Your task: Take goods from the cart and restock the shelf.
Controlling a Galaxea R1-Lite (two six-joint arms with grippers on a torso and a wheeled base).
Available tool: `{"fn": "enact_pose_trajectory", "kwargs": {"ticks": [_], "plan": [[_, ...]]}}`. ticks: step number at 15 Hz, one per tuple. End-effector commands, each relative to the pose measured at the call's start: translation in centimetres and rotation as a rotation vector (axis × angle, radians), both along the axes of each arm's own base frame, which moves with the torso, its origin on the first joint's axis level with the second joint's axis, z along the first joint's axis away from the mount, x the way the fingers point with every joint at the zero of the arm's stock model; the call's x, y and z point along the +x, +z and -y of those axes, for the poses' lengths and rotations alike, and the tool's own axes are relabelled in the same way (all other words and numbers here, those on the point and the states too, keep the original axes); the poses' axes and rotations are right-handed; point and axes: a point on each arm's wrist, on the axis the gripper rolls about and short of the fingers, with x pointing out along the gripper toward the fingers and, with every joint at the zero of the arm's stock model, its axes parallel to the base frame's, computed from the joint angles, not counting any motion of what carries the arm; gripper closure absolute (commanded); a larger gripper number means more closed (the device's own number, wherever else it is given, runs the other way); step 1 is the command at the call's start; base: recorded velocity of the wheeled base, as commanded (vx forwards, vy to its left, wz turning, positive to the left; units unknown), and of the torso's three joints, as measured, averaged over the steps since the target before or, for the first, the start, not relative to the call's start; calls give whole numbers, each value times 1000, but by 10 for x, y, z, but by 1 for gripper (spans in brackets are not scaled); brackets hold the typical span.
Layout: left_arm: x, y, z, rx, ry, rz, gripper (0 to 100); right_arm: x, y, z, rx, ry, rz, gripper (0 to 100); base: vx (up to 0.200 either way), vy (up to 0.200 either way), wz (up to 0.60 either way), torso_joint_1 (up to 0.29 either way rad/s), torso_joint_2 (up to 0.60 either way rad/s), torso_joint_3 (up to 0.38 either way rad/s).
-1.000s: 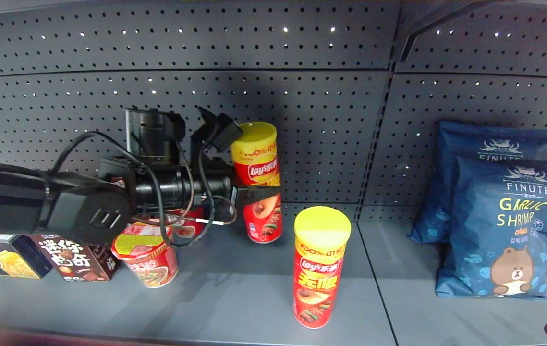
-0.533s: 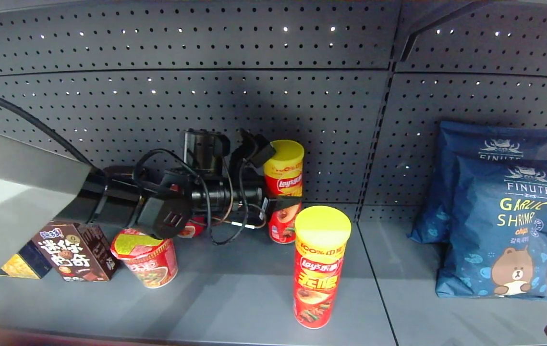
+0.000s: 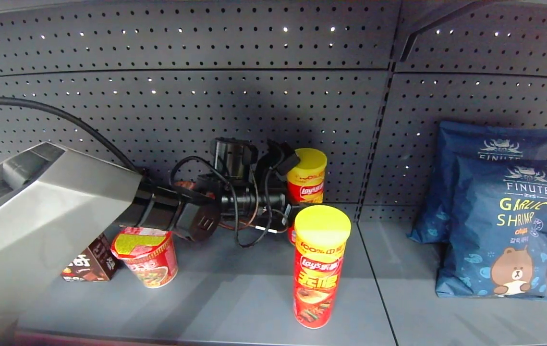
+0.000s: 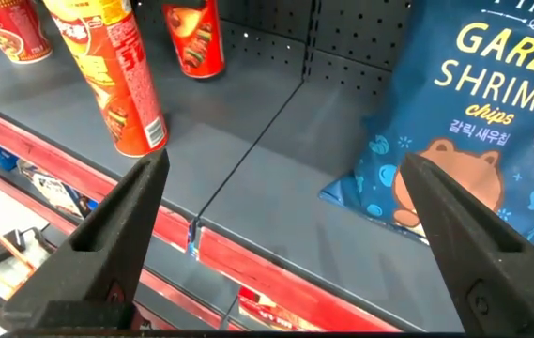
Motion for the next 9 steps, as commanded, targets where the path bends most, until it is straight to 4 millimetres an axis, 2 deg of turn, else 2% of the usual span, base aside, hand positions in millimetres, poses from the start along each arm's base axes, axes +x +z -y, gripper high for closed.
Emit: {"fn": "enact_pose_trajectory", "kwargs": {"ticks": [1,9], "plan": [[3,-5,5,1,-6,-3,100,0,0,0,0,0,0,0,0,0,0,0,0,0],[3,-11,5,19,-12,1,100,-1,-3,0,-3,0,-7,0,0,0,0,0,0,0]]}}
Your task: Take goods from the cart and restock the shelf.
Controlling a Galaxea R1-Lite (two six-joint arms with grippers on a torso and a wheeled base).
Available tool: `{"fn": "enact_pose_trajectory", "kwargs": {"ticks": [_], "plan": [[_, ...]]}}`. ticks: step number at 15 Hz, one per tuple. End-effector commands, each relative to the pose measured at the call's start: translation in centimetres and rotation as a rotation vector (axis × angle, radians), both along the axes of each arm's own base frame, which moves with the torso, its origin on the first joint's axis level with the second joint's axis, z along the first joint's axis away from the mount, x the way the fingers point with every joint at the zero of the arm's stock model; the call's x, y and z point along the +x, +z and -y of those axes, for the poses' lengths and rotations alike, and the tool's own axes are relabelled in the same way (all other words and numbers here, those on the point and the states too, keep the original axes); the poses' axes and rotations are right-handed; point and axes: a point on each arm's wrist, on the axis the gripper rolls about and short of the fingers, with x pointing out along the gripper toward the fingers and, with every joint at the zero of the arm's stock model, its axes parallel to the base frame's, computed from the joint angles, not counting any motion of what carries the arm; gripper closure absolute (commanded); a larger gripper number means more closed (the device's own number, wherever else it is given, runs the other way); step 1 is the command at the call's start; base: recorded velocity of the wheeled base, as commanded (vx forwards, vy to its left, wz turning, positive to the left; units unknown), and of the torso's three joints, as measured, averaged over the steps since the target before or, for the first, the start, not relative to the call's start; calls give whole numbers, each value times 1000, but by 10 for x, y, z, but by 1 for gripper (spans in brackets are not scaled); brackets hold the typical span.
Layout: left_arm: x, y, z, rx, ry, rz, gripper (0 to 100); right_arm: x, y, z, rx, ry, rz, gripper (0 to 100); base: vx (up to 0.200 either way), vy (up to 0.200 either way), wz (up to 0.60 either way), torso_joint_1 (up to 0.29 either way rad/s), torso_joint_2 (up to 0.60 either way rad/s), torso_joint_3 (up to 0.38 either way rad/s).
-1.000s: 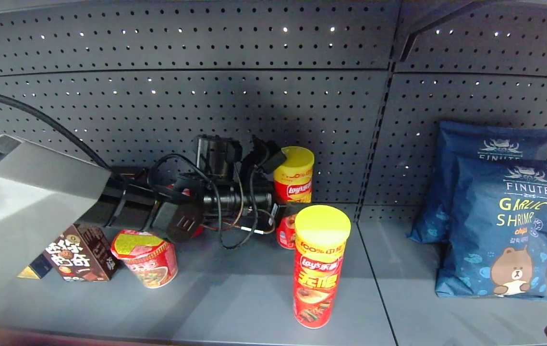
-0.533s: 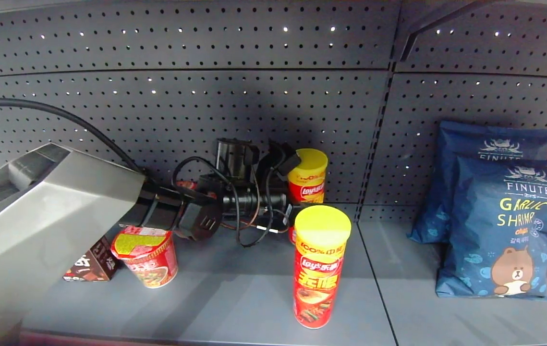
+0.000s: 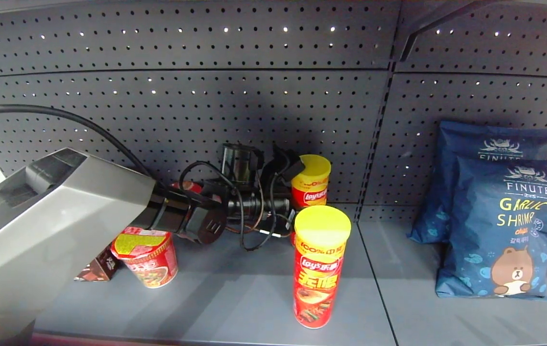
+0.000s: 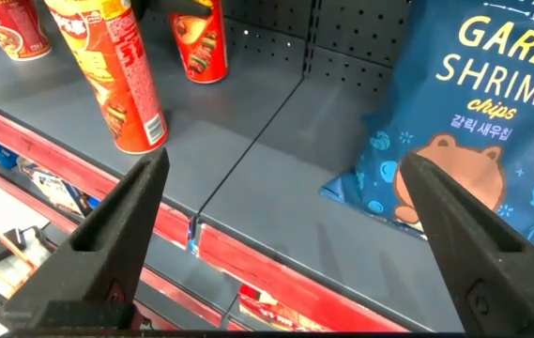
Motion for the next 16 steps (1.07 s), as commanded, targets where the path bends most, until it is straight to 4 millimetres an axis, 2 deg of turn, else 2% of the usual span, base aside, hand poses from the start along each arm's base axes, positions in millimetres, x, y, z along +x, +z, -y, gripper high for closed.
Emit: {"fn": "enact_pose_trajectory", "kwargs": {"ticks": [1,6,7,11,14,15,16], "plan": [[0,1,-1,4,0,6,100,0,0,0,-2,1,-2,0,0,0,0,0,0,0],[0,-1,-1,11,-4,9,100,-1,-1,1,1,-12,2,0,0,0,0,0,0,0],[0,-3,0,13,-4,7,0,-2,-3,2,1,-15,2,0,0,0,0,0,0,0],[-6,0,-3,29,-13,28,0,-2,-3,2,1,-19,3,0,0,0,0,0,0,0],[-28,14,-17,34,-6,25,0,5,5,-3,-3,-6,-8,0,0,0,0,0,0,0],[-41,23,-28,34,1,37,0,10,10,-6,-5,15,-16,0,0,0,0,0,0,0],[-45,27,-36,31,14,49,0,12,11,-8,-6,28,-22,0,0,0,0,0,0,0]]}}
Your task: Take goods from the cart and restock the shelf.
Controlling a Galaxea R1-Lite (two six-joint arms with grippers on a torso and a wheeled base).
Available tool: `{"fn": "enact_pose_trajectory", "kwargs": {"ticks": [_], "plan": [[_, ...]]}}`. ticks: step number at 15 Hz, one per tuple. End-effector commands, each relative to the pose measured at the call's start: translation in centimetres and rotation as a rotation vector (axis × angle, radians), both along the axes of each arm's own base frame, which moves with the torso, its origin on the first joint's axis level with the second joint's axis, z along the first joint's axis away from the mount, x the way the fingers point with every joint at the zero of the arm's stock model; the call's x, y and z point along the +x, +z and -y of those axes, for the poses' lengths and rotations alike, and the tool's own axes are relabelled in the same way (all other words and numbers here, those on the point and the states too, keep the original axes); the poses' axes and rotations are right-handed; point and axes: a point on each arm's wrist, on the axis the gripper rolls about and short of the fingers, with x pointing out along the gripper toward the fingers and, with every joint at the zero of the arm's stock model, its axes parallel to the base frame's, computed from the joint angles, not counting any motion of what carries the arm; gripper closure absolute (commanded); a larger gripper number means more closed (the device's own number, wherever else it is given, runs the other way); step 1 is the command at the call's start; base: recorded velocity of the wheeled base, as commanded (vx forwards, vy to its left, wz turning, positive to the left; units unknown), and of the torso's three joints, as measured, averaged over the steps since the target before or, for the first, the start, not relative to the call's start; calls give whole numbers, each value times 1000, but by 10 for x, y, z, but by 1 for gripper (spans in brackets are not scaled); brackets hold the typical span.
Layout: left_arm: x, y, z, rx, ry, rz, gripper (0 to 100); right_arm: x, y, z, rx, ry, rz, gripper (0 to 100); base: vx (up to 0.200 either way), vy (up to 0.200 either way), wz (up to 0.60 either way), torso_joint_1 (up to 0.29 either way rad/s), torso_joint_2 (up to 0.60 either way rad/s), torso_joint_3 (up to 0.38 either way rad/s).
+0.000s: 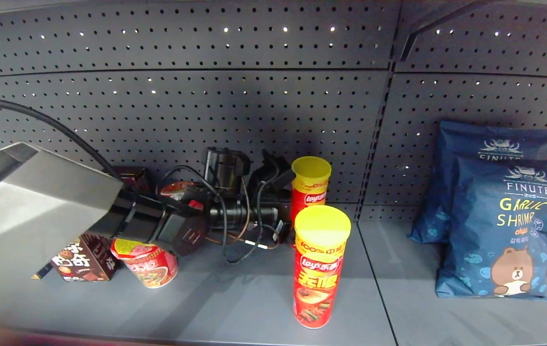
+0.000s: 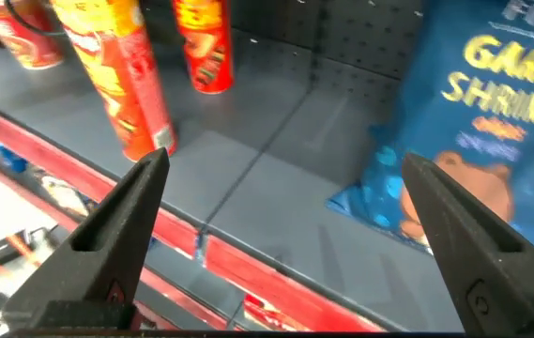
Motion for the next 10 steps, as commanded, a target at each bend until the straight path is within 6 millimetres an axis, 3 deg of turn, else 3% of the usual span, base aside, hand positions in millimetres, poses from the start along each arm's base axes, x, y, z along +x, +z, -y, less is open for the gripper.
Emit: {"fn": "enact_pose_trajectory", "kwargs": {"ticks": [1,4,10], "plan": [[-24,26,-34,-25,47,56,0,12,4,-9,-24,33,-46,0,0,0,0,0,0,0],[-51,35,-70,-28,107,63,0,27,-1,-19,-61,74,-119,0,0,0,0,0,0,0],[-96,69,-103,-60,167,143,0,66,5,-43,-125,68,-229,0,0,0,0,0,0,0]]}}
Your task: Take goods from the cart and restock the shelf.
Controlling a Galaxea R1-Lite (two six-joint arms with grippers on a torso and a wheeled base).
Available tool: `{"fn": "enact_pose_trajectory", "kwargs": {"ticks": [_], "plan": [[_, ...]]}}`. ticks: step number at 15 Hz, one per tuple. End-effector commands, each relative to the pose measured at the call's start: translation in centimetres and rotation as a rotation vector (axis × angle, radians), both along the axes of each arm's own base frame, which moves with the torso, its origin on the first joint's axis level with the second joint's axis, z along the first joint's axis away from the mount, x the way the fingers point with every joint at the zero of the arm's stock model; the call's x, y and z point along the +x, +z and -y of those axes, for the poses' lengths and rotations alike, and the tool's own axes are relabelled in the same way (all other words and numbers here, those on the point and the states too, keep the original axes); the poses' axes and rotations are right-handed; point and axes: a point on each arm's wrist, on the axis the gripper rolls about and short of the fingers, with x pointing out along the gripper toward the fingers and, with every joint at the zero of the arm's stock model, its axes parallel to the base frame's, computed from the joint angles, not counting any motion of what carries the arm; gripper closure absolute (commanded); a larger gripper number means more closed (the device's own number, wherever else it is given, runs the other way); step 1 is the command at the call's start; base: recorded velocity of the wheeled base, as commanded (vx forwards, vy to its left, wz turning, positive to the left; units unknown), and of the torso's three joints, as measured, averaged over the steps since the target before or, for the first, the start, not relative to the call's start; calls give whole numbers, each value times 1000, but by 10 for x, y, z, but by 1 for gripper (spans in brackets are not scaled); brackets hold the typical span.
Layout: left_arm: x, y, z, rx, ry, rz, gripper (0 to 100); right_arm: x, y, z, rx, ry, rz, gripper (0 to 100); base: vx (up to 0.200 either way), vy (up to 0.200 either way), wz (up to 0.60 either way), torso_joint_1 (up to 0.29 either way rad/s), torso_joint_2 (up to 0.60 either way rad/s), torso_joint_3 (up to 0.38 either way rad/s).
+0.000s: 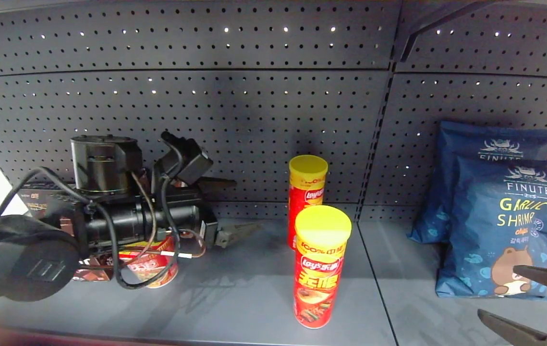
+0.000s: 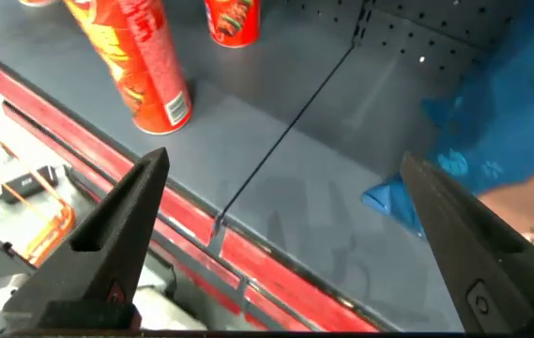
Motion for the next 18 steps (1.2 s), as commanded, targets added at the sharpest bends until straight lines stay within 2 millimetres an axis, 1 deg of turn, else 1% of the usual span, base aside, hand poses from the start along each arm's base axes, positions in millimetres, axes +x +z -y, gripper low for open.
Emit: {"fn": "enact_pose_trajectory", "kwargs": {"ticks": [1,2,4,5,6,7,9,12,15,18], "plan": [[-29,23,-11,-19,29,70,0,30,0,-19,-43,-7,-82,0,0,0,0,0,0,0],[-39,25,-14,-10,69,76,0,39,-3,-27,-41,-13,-124,0,0,0,0,0,0,0],[-54,24,-21,4,137,77,0,44,-9,-44,-37,-36,-157,0,0,0,0,0,0,0],[-65,19,-26,14,167,68,0,46,-17,-63,-1,-36,-184,0,0,0,0,0,0,0],[-71,15,-29,27,199,60,0,48,-21,-73,4,-34,-198,0,0,0,0,0,0,0],[-75,13,-31,37,227,57,0,52,-24,-79,-12,-33,-211,0,0,0,0,0,0,0],[-77,9,-32,40,238,51,0,65,-31,-88,-43,-48,-242,0,0,0,0,0,0,0],[-75,11,-33,38,249,60,0,83,-44,-106,-92,-61,-283,0,0,0,0,0,0,0],[-73,11,-33,31,254,71,0,103,-44,-123,-96,-87,-279,0,0,0,0,0,0,0],[-70,10,-33,34,255,66,0,108,-50,-128,-111,-89,-292,0,0,0,0,0,0,0]]}}
